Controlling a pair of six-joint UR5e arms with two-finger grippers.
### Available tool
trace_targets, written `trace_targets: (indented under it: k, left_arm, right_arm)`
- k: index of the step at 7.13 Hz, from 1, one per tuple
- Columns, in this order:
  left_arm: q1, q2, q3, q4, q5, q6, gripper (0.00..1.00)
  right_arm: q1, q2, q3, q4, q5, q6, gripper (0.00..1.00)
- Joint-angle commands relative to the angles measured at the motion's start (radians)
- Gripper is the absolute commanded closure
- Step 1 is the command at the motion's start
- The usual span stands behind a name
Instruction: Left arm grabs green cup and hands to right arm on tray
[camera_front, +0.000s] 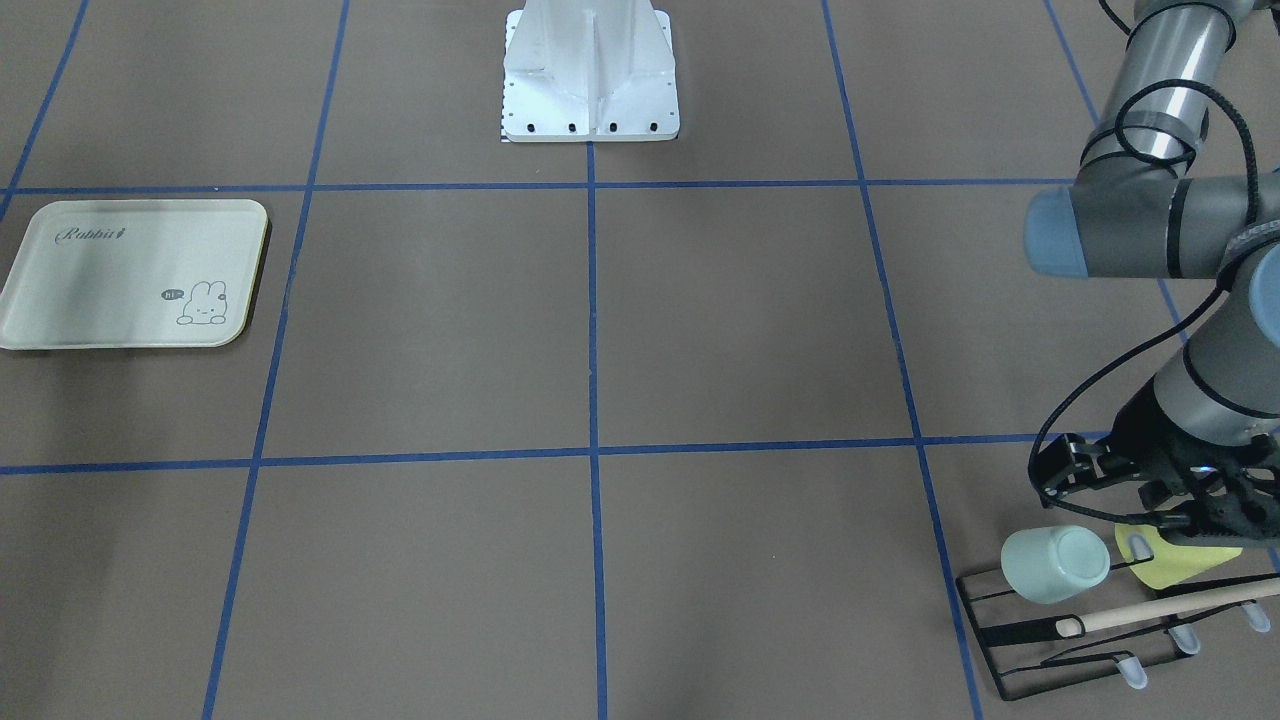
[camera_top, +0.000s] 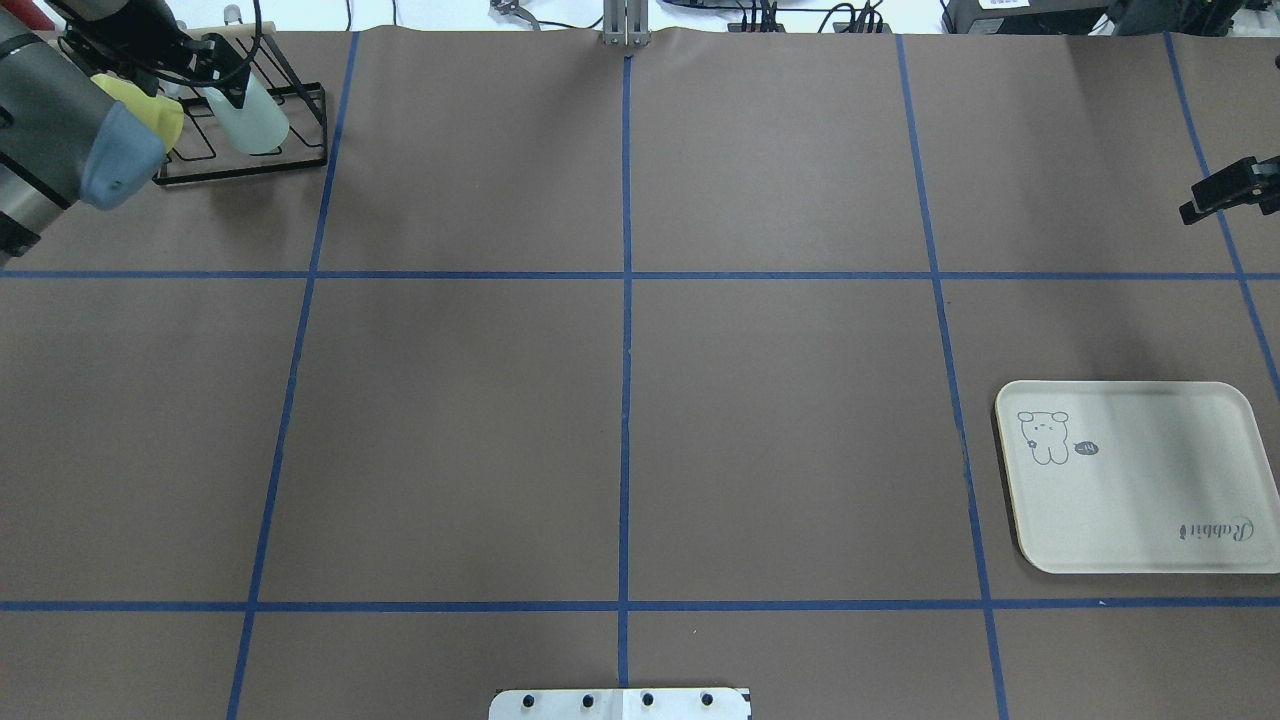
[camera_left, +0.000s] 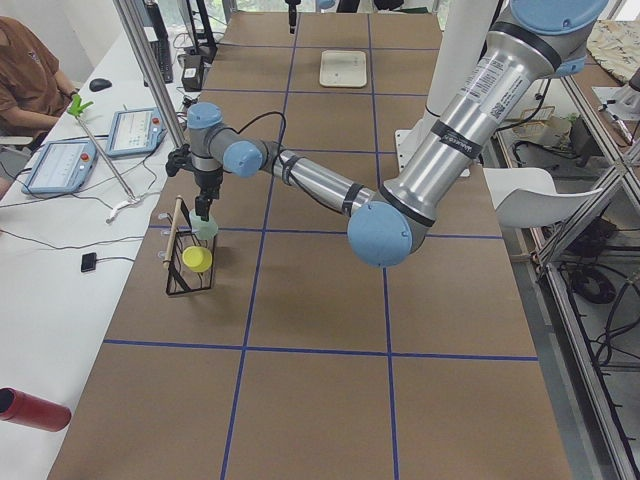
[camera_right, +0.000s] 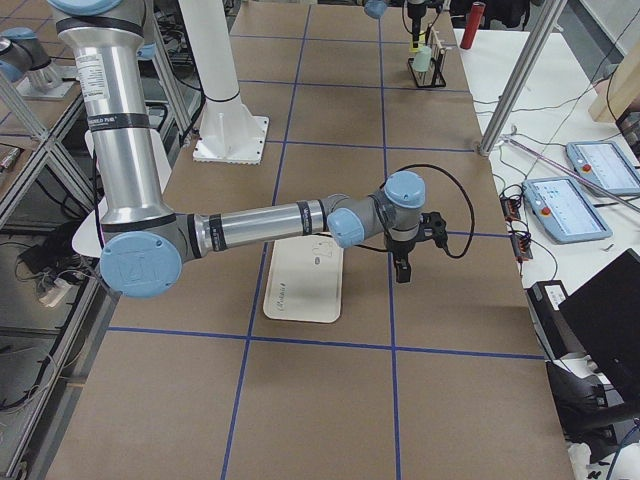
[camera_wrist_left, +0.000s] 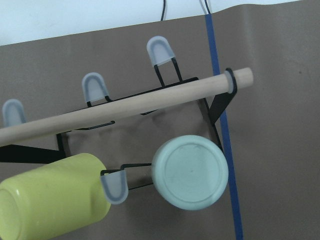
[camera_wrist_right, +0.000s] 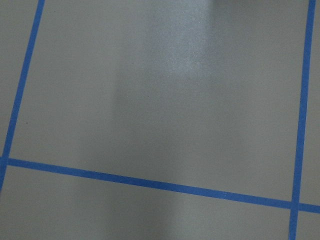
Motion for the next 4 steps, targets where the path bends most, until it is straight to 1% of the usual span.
trace_targets:
  k: [1,2,3,4]
  left_arm:
    - [0.016,-0.021,0.043,-0.010,0.001,-0.029,0.01]
    - [0.016,-0.033,0.066,-0.009,0.001,-0.029,0.02]
    - [0.016,-0.062,0.118,-0.009,0.001,-0.040,0.02]
    - [0.016,-0.085,0.143,-0.009,0.001,-0.067,0.01]
  right_arm:
    - [-0.003,0.011,-0.019,0.001,-0.002,-0.001,0.01]
    - [-0.003,0.011,-0.016,0.001,0.000,0.000,0.01]
    - [-0.003,0.011,-0.021,0.001,0.000,0.000,0.01]
    - [-0.003,0.011,-0.019,0.001,0.000,0.000,0.01]
